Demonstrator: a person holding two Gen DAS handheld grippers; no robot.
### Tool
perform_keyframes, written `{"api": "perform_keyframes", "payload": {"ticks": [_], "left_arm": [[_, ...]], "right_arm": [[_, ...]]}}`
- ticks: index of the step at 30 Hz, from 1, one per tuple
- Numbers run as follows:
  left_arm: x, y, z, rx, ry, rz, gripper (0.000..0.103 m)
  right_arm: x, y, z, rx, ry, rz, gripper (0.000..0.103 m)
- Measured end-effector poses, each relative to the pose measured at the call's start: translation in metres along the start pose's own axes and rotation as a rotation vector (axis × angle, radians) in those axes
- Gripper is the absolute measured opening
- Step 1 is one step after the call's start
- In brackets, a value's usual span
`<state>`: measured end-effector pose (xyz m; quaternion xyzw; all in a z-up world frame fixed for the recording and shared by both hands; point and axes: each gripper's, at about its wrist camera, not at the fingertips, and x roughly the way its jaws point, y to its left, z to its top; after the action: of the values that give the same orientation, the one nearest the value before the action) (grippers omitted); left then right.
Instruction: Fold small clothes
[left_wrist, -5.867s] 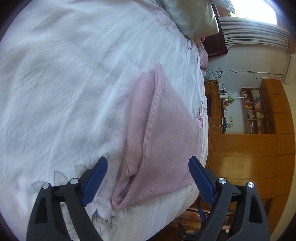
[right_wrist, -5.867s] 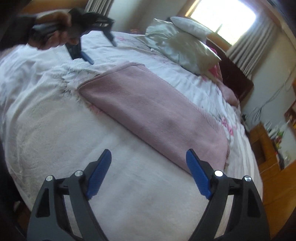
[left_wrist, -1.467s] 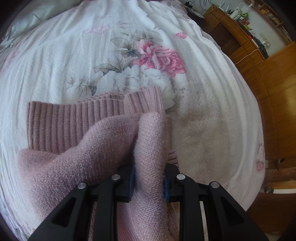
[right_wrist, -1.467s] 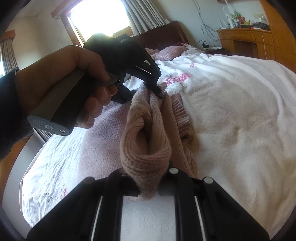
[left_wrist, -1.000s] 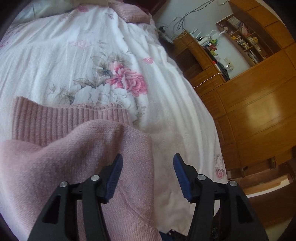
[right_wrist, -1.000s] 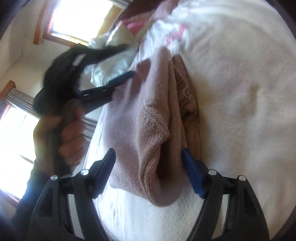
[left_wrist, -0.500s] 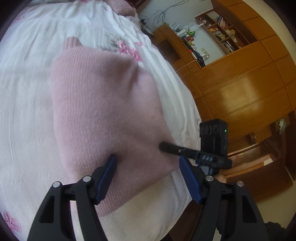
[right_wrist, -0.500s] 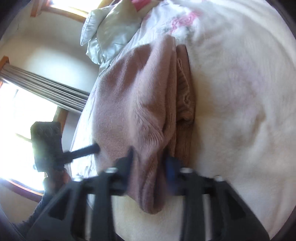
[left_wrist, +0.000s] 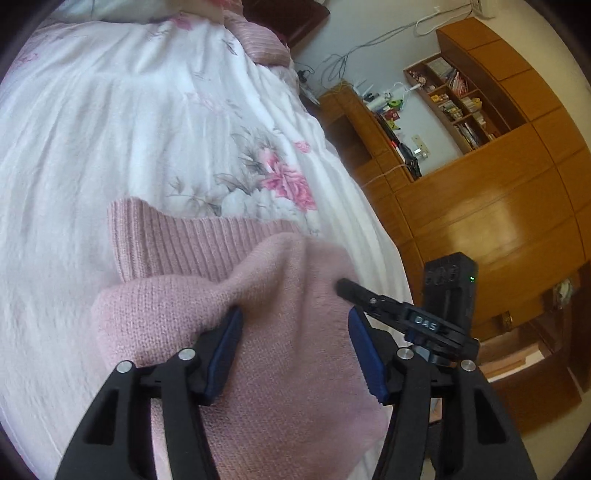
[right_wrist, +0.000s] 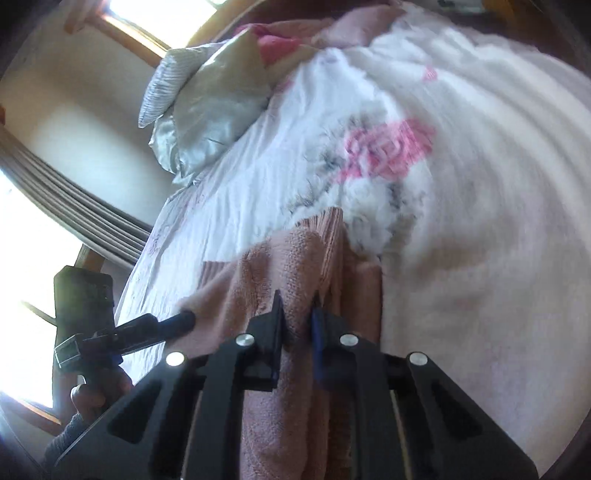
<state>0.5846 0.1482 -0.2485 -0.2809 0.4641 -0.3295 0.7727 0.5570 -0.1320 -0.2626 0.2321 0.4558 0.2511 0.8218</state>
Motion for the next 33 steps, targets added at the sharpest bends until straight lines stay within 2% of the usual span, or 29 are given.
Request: {"api": "perform_keyframes", "payload": {"ticks": [2,4,6,8,11,12,13,14,15,17,18,19,21,23,24,25,26,27,28,29,30,31,32,33], "left_arm": [[-0.002,0.011,-0.004,-0.015,-0.037,-0.023,0.055],[-0.002,0.012,-0.003,-0.033,-0.033,-0.043,0.055],[-0.005,0.000,0.002,-0.019,-0.014,-0.040,0.058],[-0.016,-0.022,0.006,0.072,-0.024,-0.038,0.062],[-0.019,-0.032,0.013,0.110,-0.015,-0.010,0.068],[-0.010,-0.025,0.017,0.080,0.024,0.013,0.068],[0.000,-0.017,0.018,0.047,0.065,0.045,0.068],[0.010,-0.009,0.019,0.035,0.098,0.068,0.068],[0.019,-0.004,0.019,0.049,0.111,0.102,0.067],[0.027,-0.005,0.016,0.095,0.123,0.162,0.065],[0.027,-0.007,0.017,0.093,0.132,0.170,0.064],[0.023,-0.010,0.018,0.079,0.142,0.169,0.063],[0.003,-0.022,0.017,0.083,0.124,0.151,0.063],[-0.025,-0.043,0.002,0.131,0.105,0.054,0.063],[-0.033,-0.052,-0.011,0.155,0.122,0.008,0.063],[-0.040,-0.058,-0.027,0.174,0.150,-0.036,0.063],[-0.043,-0.060,-0.044,0.181,0.181,-0.075,0.063],[-0.040,-0.055,-0.060,0.174,0.218,-0.077,0.064],[-0.033,-0.045,-0.074,0.159,0.249,-0.033,0.063],[-0.025,-0.030,-0.087,0.133,0.274,0.002,0.056],[-0.019,-0.014,-0.097,0.096,0.287,0.013,0.050],[-0.014,-0.001,-0.104,0.068,0.300,0.025,0.039],[-0.013,0.005,-0.109,0.054,0.308,0.024,0.033],[-0.015,0.007,-0.111,0.042,0.302,0.013,0.033]], "right_arm": [[0.011,-0.008,0.005,0.007,0.006,-0.041,0.012],[0.024,-0.031,0.000,0.087,0.048,-0.074,0.013],[0.017,-0.042,-0.009,0.119,0.026,-0.066,0.013],[0.004,-0.047,-0.014,0.155,0.015,-0.009,0.012],[-0.019,-0.048,-0.017,0.199,0.022,0.059,0.030],[-0.024,-0.047,-0.020,0.209,0.033,0.068,0.046],[-0.029,-0.046,-0.026,0.223,0.048,0.072,0.052],[-0.033,-0.046,-0.034,0.234,0.059,0.087,0.052],[-0.034,-0.044,-0.040,0.243,0.077,0.100,0.052],[-0.027,-0.042,-0.061,0.236,0.165,0.090,0.023],[-0.025,-0.042,-0.070,0.227,0.187,0.068,0.014],[-0.031,-0.043,-0.077,0.228,0.175,0.057,0.014],[-0.052,-0.041,-0.086,0.243,0.145,0.092,0.014],[-0.077,-0.037,-0.098,0.241,0.128,0.140,0.033],[-0.086,-0.033,-0.105,0.222,0.126,0.149,0.052],[-0.091,-0.031,-0.112,0.214,0.133,0.150,0.056],[-0.091,-0.029,-0.120,0.214,0.152,0.154,0.056],[-0.088,-0.029,-0.126,0.214,0.174,0.154,0.048],[-0.082,-0.029,-0.133,0.215,0.193,0.145,0.027],[-0.075,-0.032,-0.139,0.224,0.218,0.140,0.015],[-0.069,-0.036,-0.145,0.235,0.234,0.124,0.011],[-0.063,-0.039,-0.150,0.236,0.243,0.100,0.011],[-0.060,-0.042,-0.153,0.243,0.251,0.091,0.011],[-0.061,-0.042,-0.154,0.252,0.253,0.091,0.011]]}}
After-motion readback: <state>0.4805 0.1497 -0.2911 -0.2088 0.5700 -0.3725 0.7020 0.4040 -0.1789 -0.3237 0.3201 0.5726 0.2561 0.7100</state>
